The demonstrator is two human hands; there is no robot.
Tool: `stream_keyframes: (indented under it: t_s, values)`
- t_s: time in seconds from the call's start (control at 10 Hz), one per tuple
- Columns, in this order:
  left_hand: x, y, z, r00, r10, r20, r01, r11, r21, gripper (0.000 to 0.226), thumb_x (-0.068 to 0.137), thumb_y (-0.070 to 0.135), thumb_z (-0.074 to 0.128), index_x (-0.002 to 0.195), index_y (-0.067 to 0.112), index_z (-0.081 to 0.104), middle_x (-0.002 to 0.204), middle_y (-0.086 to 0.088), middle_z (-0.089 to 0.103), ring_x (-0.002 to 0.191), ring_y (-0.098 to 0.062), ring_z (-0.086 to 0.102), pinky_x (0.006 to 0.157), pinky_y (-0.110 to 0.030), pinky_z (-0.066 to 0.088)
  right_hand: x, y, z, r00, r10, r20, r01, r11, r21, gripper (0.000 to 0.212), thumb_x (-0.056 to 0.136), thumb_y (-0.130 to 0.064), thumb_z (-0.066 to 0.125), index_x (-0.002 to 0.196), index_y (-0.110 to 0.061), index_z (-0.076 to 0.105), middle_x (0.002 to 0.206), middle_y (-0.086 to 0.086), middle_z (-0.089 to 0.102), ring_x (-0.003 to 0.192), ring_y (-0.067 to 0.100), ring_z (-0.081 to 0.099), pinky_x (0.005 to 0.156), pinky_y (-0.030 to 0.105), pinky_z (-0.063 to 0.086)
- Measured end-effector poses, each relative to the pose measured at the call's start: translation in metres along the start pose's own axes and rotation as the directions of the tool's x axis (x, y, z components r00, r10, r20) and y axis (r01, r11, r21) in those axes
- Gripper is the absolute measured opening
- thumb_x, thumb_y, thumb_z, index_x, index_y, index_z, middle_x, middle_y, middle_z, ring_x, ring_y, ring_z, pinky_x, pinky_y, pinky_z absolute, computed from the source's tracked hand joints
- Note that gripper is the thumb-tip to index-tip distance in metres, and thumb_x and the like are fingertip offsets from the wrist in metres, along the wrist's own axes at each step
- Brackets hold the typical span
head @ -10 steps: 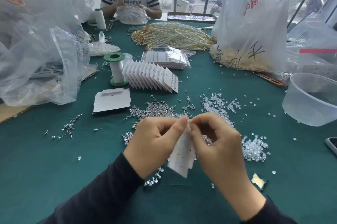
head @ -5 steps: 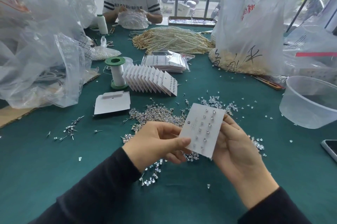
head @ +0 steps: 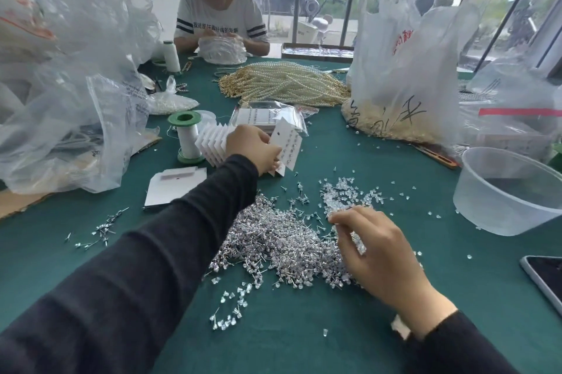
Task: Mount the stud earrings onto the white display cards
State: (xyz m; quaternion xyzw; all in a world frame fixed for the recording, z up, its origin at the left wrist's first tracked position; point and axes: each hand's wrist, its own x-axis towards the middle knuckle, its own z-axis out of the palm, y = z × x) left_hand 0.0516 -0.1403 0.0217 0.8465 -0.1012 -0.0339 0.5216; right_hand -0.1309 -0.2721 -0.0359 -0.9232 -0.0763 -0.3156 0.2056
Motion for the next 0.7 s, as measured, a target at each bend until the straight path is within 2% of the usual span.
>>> stream_keyframes:
  t_s: [0.1,0.2,0.5,0.6,0.7]
  values:
    - [0.025,-0.005,0.023,0.995,0.003,-0.1,0.026,0.957,0.288,0.015,0.078,0.005,0.06,0.092,0.0,0.061,0.097,-0.022,0.068,0.091,-0.034,0.065,0.082,-0.037,0.054,-0.001,0.006,-0.003,0.997,-0.028,0.077,0.028,1.0,-0.003,0.005,0.078,-0.006,0.06,0.079,-0.008,0.065,0.069,-0.003,0.063,0.064,0.016,0.059,0.065,0.033,0.053]
    - [0.03,-0.009,0.034,0.991,0.04,-0.126,0.032,0.853,0.522,0.027,0.077,0.007,0.058,0.101,-0.005,0.061,0.105,-0.022,0.064,0.098,-0.035,0.06,0.079,-0.035,0.049,0.0,0.008,-0.005,0.997,-0.006,0.077,0.007,1.0,-0.019,0.005,0.079,-0.009,0.061,0.078,-0.009,0.065,0.068,-0.003,0.064,0.064,0.017,0.059,0.066,0.032,0.051]
    - [0.031,-0.007,0.028,0.993,0.111,-0.032,-0.064,0.756,0.651,0.019,0.077,0.015,0.06,0.09,0.002,0.06,0.101,-0.019,0.063,0.093,-0.034,0.06,0.067,-0.03,0.041,0.002,0.01,-0.003,0.998,0.019,0.059,-0.018,1.0,-0.023,0.006,0.078,-0.009,0.061,0.077,-0.007,0.066,0.069,0.0,0.066,0.065,0.021,0.06,0.064,0.033,0.049]
    - [0.021,-0.002,0.011,0.993,0.116,-0.001,-0.09,0.781,0.618,0.027,0.08,0.022,0.056,0.087,-0.003,0.063,0.094,-0.021,0.065,0.087,-0.034,0.06,0.068,-0.032,0.044,0.001,0.009,-0.002,0.997,0.009,0.071,-0.007,1.0,-0.029,0.006,0.077,-0.009,0.061,0.077,-0.008,0.067,0.068,0.0,0.066,0.063,0.021,0.059,0.064,0.035,0.05]
    - [0.004,0.001,-0.013,0.978,0.209,0.011,-0.183,0.832,0.524,0.029,0.082,0.025,0.057,0.073,0.001,0.069,0.079,-0.015,0.069,0.08,-0.027,0.061,0.072,-0.032,0.048,0.001,0.011,-0.001,0.999,0.007,0.047,-0.006,1.0,-0.016,0.005,0.076,-0.01,0.062,0.077,-0.01,0.067,0.068,-0.002,0.066,0.064,0.019,0.059,0.068,0.035,0.049]
